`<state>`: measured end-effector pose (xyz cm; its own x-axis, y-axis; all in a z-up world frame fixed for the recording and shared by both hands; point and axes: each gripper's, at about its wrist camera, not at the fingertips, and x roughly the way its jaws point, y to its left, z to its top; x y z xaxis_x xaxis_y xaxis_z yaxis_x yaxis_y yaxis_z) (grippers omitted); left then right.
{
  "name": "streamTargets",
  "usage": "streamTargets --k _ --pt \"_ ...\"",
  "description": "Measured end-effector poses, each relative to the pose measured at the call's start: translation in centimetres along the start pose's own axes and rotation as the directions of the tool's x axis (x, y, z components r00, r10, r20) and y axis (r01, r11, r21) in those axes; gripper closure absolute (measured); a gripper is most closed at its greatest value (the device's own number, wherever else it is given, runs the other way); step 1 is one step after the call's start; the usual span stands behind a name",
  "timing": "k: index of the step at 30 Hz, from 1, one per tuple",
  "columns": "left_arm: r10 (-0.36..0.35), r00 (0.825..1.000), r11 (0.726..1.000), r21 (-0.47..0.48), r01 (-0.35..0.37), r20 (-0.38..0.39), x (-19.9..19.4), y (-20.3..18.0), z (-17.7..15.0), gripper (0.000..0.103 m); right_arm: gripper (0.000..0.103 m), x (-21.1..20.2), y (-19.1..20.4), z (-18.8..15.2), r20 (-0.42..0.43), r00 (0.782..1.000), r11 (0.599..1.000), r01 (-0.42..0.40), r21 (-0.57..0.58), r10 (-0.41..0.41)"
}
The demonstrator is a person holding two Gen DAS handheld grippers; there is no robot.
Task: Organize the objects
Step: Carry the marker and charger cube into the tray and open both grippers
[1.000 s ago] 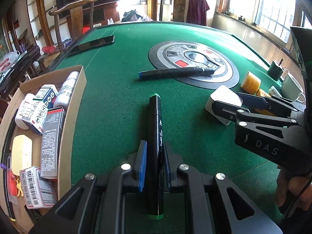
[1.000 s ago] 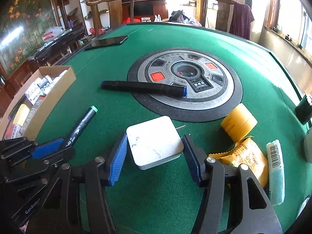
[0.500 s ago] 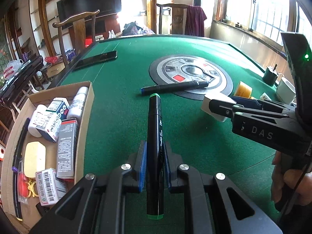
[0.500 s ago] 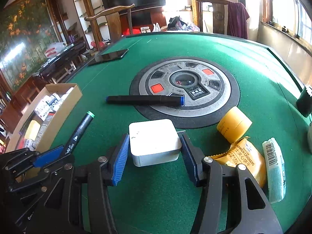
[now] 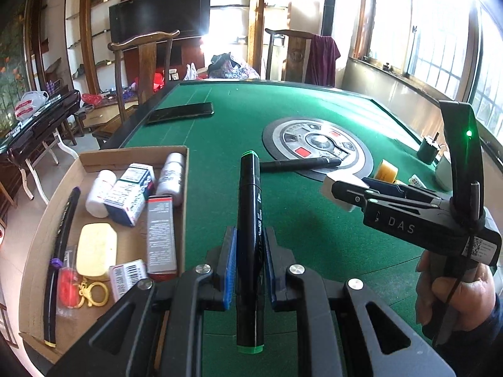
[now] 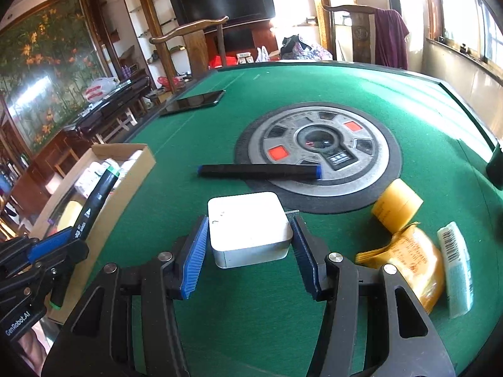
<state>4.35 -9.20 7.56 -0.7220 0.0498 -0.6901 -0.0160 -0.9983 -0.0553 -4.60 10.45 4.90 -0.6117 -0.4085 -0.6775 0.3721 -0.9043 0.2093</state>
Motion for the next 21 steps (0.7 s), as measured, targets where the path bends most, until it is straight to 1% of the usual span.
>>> streamTargets --k 5,11,16,21 --pt "-0.002 1.000 0.999 -0.034 0.002 0.016 -1.0 1.9 0.0 0.088 0.050 -0.4 2.5 -0.6 0.003 0.998 0.998 -0.067 0.015 0.067" --pt "0.004 1.000 0.995 -0.102 -0.002 0.022 -1.9 5.3 -0.6 0.088 0.050 0.1 7.5 -0.8 -0.028 0.990 0.990 -0.137 -0.040 0.136" --pt "0.018 1.000 0.986 -0.168 -0.013 0.024 -2.3 8.6 -1.2 0.088 0.050 0.4 11.7 -0.7 -0.046 0.987 0.981 -0.159 -0.108 0.154" --pt "0.041 0.999 0.975 -0.219 -0.036 0.016 -2.4 11.7 -2.2 0.088 0.050 0.4 14.9 -0.5 -0.058 0.984 0.971 -0.177 -0.159 0.170"
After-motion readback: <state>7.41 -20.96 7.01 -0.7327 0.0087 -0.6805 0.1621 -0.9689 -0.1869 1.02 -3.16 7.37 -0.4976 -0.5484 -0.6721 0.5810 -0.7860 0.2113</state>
